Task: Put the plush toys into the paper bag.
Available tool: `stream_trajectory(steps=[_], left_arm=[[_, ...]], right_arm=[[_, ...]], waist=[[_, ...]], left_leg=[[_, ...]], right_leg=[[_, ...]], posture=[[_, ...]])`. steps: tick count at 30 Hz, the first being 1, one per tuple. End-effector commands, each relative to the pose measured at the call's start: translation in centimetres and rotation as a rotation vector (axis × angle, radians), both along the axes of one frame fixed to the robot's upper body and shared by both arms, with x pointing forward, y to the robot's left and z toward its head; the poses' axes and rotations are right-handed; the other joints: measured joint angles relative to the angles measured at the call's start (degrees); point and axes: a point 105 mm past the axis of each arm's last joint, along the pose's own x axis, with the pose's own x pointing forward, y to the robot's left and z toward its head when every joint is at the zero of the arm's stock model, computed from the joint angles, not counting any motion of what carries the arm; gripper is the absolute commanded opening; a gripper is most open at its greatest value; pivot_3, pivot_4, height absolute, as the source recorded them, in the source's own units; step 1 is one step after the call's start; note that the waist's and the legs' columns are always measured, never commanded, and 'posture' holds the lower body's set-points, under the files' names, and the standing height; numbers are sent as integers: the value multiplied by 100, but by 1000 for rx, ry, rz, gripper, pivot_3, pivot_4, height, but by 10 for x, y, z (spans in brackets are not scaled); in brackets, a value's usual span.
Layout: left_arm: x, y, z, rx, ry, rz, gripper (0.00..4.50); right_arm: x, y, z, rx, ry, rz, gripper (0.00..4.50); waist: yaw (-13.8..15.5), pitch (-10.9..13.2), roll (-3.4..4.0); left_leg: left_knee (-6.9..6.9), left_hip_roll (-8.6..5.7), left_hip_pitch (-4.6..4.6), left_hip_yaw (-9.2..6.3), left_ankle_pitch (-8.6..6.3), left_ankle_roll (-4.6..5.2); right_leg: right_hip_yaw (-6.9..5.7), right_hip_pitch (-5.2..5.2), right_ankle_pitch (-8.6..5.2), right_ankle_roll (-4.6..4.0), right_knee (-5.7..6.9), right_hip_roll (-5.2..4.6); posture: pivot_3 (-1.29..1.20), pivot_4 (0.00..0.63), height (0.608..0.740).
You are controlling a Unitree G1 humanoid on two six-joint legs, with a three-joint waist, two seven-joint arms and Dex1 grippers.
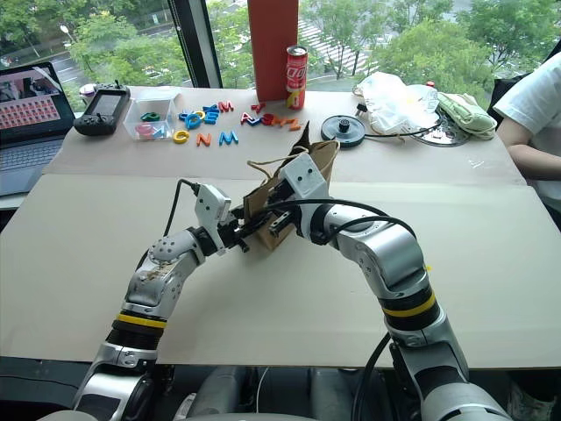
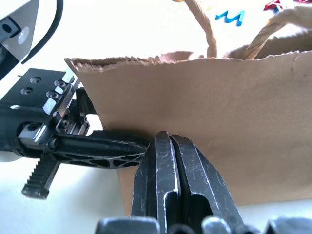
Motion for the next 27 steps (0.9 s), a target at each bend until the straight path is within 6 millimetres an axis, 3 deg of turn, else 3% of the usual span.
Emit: stream_trajectory(steps=[1,10,20,24,27], left_arm=[[1,-4,14,-10,-61,-6,17],[4,-3,17,-22,-67,2,17],[3,-4,21,-41,-73,-22,17],[2,8,36,-95,-105,-40,17],[-10,19,47,-51,-142,-154,17]], right_arm=[[0,0,12,2,-44,-1,0],[-14,-54,5,-50,-43,-40,0],[-11,-91,17,-38,-72,-112,0],[-5,-114,27,-13,-99,-169,0],[0,-126,34,0,-107,-209,0]], waist=[[0,0,0],[50,0,-1],[5,0,-1],[8,0,-1],[-4,0,-1]], left_leg=[[0,0,0,0,0,0],[0,-5,-2,-1,-1,2],[1,-3,2,-3,-1,2],[0,-4,0,-2,-1,2],[1,-4,1,-2,-1,2]], right_leg=[[0,0,0,0,0,0],[-2,5,1,2,-9,-9],[1,5,0,1,-6,3],[1,5,1,2,-7,-1],[0,5,1,2,-7,1]], posture=[[0,150,739],[0,150,739],[0,150,739],[0,150,739],[0,150,739]])
